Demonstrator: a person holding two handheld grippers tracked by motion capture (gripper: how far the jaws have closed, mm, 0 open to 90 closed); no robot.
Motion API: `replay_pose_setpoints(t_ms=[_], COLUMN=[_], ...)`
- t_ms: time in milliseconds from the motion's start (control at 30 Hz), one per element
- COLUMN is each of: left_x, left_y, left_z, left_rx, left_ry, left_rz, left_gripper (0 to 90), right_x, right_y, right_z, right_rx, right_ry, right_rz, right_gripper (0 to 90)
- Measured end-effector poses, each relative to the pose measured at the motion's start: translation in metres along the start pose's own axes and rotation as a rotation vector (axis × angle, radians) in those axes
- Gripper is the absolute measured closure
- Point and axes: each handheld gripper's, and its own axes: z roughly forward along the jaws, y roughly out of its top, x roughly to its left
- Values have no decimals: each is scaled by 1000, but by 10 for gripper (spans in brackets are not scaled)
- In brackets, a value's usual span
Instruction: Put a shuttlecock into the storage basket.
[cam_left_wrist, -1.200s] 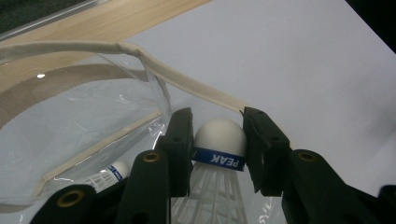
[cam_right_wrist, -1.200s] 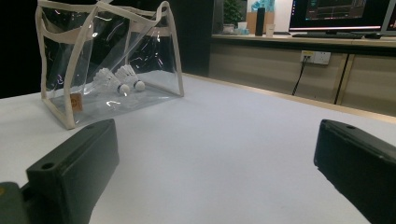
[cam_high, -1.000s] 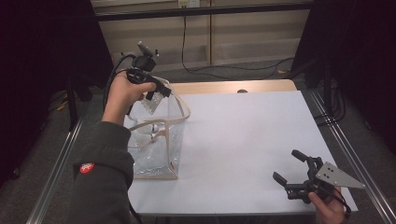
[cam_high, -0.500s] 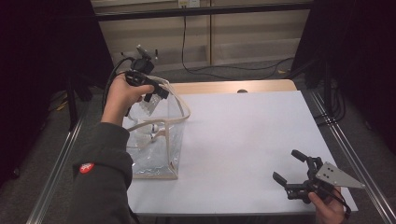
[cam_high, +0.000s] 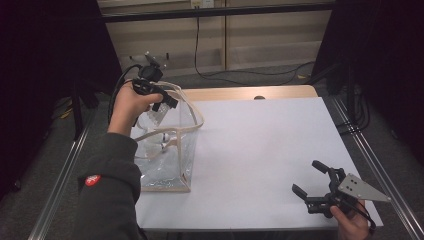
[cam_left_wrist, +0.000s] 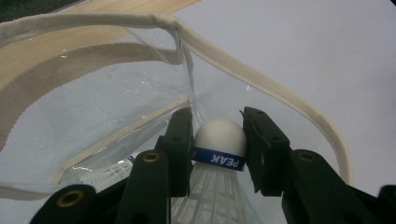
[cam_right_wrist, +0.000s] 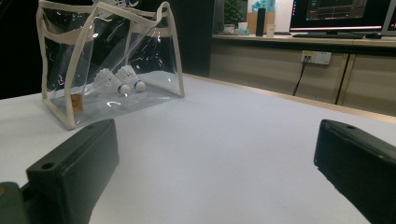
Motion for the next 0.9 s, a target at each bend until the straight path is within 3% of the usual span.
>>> replay_pose_setpoints(t_ms=[900], left_x=[5], left_y=[-17], left_z=[11], left_rx=[33], left_ry=[-10], left_rz=[-24], left_gripper=[640], right_x=[-1], right_y=[0], right_z=[-1], right_rx=[-3], right_ry=[2], right_rz=[-5], right_gripper=[0])
